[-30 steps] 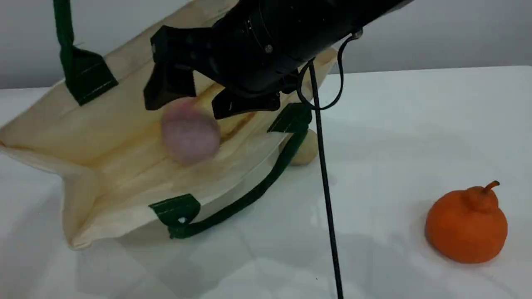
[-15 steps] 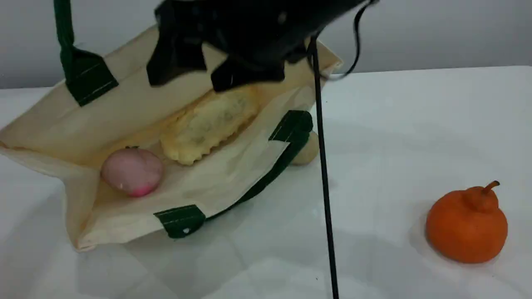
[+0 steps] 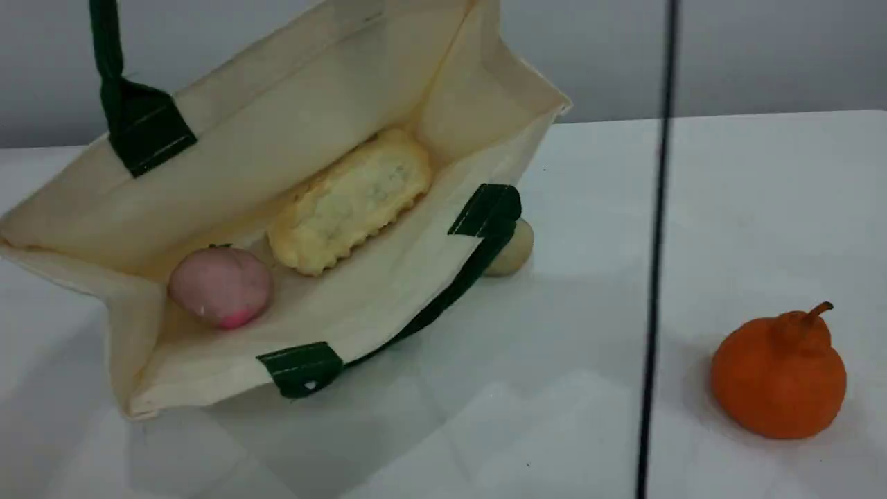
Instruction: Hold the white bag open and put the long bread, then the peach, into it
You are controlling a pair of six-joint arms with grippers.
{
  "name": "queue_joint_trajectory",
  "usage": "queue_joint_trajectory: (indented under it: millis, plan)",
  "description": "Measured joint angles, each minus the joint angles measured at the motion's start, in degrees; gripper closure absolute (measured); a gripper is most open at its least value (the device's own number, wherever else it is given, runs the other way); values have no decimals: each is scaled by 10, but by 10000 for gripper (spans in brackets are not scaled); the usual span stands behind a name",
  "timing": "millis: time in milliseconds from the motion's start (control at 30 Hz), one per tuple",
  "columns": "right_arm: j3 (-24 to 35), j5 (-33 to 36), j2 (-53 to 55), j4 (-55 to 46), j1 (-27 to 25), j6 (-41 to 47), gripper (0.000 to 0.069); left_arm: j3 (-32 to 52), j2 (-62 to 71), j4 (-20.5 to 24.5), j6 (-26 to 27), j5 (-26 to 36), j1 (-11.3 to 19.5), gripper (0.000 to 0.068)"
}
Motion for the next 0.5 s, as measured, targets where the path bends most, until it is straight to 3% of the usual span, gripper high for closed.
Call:
queue_joint_trajectory:
  millis: [300, 500]
  plan:
    - [0, 0, 1, -15, -137, 0, 113, 0, 0, -1, 0, 0, 0, 591]
    - [0, -1, 1, -20, -178, 0, 113, 0, 0, -1, 0, 0, 0, 591]
